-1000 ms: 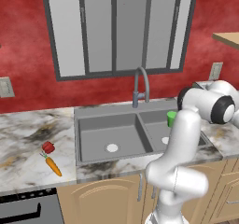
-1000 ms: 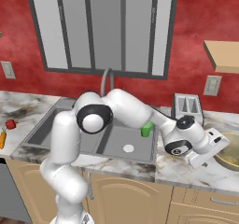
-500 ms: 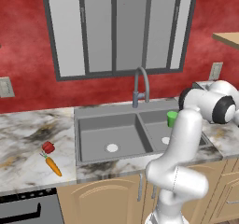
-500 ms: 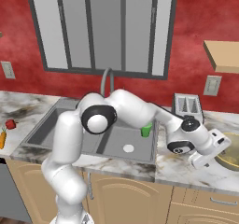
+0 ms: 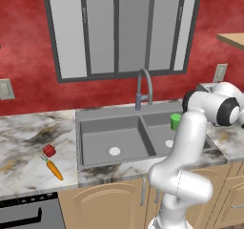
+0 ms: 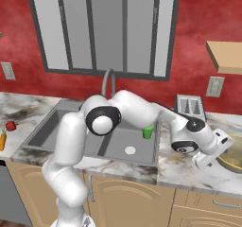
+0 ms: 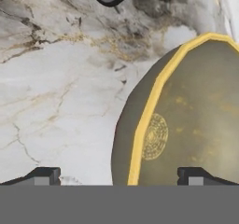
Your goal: Remove the bell pepper and carrot from the sink. Then move the bowl and cup from the counter to the sink for washing.
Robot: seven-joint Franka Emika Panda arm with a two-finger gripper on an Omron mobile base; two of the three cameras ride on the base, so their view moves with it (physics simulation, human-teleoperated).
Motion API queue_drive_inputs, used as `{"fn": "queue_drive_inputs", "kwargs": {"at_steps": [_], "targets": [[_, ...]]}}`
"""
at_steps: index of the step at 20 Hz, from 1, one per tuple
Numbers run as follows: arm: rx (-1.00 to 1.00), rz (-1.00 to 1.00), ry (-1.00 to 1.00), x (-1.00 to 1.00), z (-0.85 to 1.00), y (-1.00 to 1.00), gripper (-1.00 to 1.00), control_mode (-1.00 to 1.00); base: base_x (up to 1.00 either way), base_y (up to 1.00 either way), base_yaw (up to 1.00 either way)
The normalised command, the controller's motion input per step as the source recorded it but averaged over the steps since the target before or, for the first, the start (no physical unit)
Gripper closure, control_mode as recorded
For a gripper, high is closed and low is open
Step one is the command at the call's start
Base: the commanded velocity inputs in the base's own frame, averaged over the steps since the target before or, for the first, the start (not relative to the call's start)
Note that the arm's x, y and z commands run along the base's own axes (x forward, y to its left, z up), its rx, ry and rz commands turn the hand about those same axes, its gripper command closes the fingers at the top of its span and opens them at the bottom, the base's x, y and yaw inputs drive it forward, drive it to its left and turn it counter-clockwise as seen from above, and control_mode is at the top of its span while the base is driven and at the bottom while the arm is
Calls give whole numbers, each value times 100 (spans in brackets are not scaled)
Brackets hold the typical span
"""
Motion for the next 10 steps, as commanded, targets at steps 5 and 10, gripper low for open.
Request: {"fn": "queue_drive_inputs", "kwargs": {"at_steps": [5, 10], "targets": [[1, 2, 0, 21, -4, -5, -100, -100, 0, 0, 0], [0, 2, 0, 16, -6, -6, -100, -100, 0, 0, 0]]}}
